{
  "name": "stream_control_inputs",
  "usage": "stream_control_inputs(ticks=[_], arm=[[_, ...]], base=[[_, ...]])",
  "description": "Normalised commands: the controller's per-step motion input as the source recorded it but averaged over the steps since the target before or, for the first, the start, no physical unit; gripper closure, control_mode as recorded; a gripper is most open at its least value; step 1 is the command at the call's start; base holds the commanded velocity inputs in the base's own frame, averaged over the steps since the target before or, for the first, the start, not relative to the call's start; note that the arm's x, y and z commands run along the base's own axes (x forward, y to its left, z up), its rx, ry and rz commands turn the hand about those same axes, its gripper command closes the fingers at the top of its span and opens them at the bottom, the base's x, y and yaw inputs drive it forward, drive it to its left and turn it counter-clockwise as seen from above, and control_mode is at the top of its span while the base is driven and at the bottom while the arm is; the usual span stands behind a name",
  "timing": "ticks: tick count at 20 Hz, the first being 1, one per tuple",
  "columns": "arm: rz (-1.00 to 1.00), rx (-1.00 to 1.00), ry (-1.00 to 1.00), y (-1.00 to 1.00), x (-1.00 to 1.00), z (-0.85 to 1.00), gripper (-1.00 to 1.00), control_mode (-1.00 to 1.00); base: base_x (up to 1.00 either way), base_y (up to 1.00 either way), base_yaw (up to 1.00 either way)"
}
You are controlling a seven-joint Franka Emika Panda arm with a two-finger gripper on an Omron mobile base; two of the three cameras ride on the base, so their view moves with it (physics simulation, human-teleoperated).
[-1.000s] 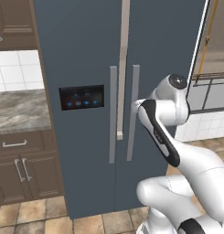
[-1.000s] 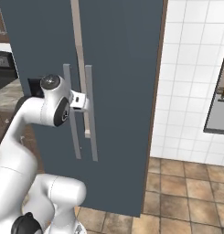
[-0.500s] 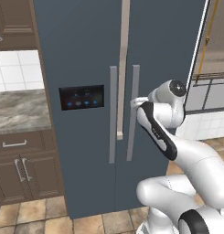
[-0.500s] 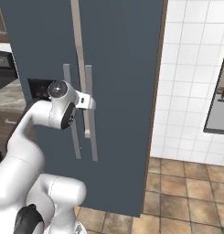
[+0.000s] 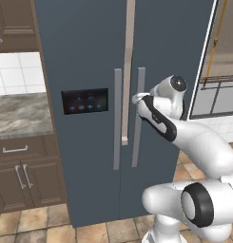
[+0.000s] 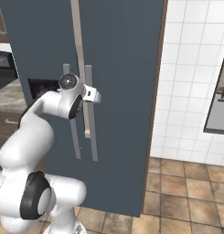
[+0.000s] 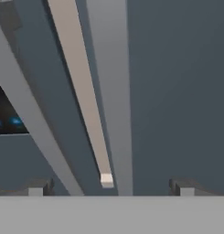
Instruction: Retrieve the sausage and cheese from the fridge and place them on the cutting board on the counter.
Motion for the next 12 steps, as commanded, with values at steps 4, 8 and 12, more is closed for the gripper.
stream_control_inputs(ticks=[4, 8, 12], arm=[[0.00, 0.04, 0.00, -0.04, 0.62, 0.00, -1.00, -1.00], [0.00, 0.03, 0.00, 0.00, 0.67, 0.00, -1.00, -1.00], [0.00, 0.00, -0.04, 0.00, 0.53, -0.01, -1.00, -1.00]], base=[[0.00, 0.00, 0.00], [0.00, 0.00, 0.00], [0.00, 0.00, 0.00]])
